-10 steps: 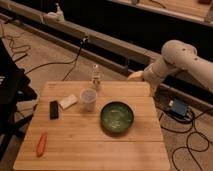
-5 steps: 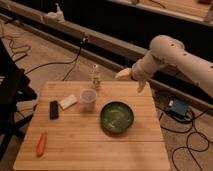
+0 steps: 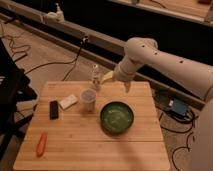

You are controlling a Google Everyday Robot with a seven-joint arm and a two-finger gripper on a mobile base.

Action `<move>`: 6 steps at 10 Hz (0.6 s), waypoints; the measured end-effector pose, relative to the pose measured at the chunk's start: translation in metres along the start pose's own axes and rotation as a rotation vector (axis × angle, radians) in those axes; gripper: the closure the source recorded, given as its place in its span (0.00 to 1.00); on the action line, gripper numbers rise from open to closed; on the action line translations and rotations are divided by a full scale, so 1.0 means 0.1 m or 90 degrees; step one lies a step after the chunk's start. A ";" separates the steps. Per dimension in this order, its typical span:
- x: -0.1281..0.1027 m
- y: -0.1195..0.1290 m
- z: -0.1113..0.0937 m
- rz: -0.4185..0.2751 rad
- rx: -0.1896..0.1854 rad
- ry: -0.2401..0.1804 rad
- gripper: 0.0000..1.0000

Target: Pick up the ceramic cup

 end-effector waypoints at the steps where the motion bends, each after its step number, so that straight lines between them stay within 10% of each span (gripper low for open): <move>1: 0.03 0.13 0.02 -0.006 -0.010 0.005 0.20; 6: 0.01 -0.03 0.01 0.011 0.001 0.008 0.20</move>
